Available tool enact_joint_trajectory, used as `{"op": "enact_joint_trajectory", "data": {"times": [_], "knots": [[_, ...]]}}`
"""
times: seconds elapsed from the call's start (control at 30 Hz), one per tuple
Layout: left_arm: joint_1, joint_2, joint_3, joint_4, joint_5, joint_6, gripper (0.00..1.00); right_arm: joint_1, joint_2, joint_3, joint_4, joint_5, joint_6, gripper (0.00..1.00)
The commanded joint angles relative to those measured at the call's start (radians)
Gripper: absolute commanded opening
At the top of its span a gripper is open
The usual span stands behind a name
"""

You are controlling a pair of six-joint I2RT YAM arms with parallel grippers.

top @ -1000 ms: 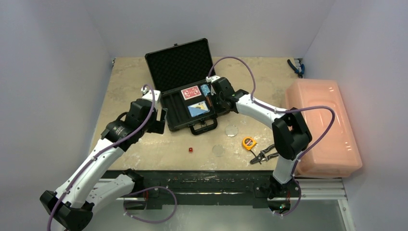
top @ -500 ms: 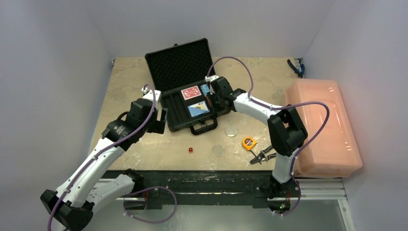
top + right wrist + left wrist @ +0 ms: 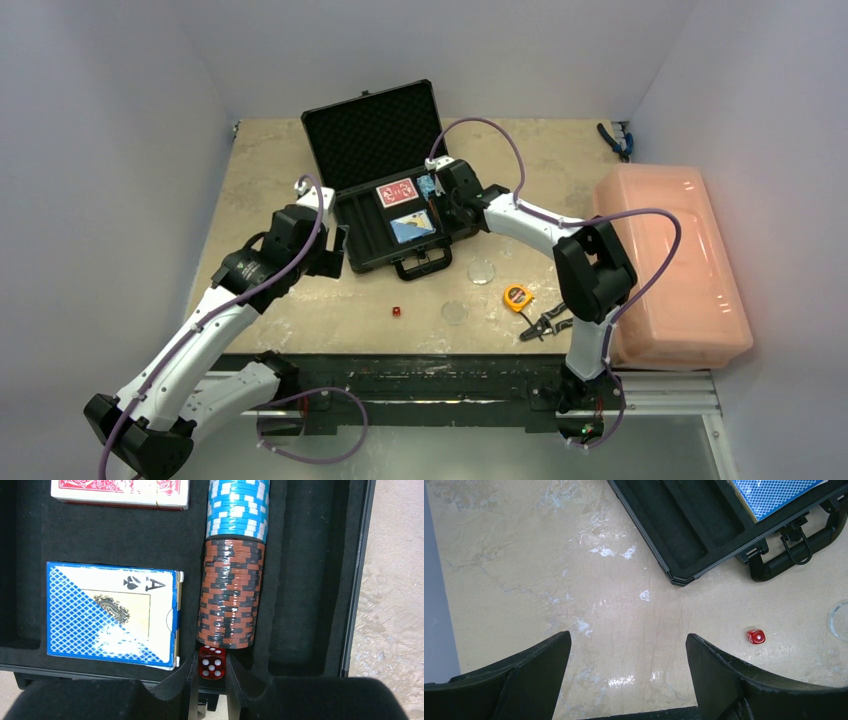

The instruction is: Pack up texas hold em set

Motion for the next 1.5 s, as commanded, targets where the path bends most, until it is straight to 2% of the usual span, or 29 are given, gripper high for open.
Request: {"op": "enact_joint_trajectory", "data": {"times": [0.0,0.23,0.67,0.93,1.47], "knots": [[0.003,-0.001,0.033,0.015,-0.007,0.007,0.85,-0.005,0.014,0.035,0.036,-0.013,-0.007,0.0],[0.004,0.0,0.033,0.015,-0.007,0.009,0.85,-0.004,0.012,0.025,0.036,-0.032,0.001,0.01],[0.004,0.002,0.033,0.016,-0.007,0.009,0.85,-0.005,0.016,0.019,0.036,-0.033,0.005,0.28],[0.003,0.005,0.033,0.015,-0.007,0.009,0.85,-0.005,0.014,0.024,0.031,-0.031,0.005,0.37],[0.004,0.005,0.034,0.014,-0.007,0.009,0.85,-0.004,-0.001,0.033,0.019,-0.063,0.005,0.37]]}}
